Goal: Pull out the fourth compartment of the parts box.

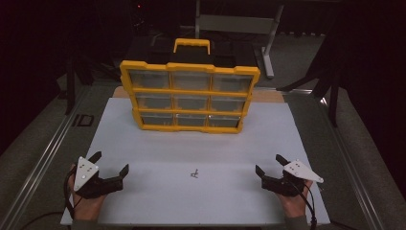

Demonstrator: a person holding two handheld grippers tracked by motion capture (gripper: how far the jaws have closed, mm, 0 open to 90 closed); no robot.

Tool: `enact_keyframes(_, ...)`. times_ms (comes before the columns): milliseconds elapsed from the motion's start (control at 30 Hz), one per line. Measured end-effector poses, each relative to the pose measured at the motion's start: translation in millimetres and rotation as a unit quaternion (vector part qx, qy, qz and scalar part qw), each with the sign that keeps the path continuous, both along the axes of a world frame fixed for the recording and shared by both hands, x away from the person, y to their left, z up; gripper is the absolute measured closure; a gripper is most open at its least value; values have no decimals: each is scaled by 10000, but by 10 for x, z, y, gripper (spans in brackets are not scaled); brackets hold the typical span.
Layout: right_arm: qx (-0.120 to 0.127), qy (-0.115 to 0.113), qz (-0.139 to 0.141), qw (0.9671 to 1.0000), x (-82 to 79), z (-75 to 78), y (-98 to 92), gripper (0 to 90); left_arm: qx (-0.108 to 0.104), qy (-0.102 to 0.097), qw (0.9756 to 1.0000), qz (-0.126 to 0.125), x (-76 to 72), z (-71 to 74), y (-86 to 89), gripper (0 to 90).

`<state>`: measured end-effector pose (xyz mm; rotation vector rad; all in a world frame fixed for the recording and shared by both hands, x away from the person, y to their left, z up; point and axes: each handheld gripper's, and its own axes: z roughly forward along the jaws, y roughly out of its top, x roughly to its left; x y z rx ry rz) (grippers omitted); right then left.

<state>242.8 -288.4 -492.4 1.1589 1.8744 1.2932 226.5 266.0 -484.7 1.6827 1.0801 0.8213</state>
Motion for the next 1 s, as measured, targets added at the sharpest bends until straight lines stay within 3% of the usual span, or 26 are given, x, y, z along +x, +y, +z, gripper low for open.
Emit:
enact_keyframes(267,-19,-23,0,10000,7,2,13,114,59,-8,10000,-3,-21,14,-25,2)
enact_keyframes(433,2,-1,2,10000,17,-8,24,114,-181,21,9998,52,5,75,-10,2)
enact_keyframes(700,19,-18,-8,10000,12,-5,18,113,-22,-3,10000,23,31,172,-17,2)
enact_keyframes(1000,42,-27,-3,10000,7,1,12,114,-51,-88,9999,-21,113,314,28,2)
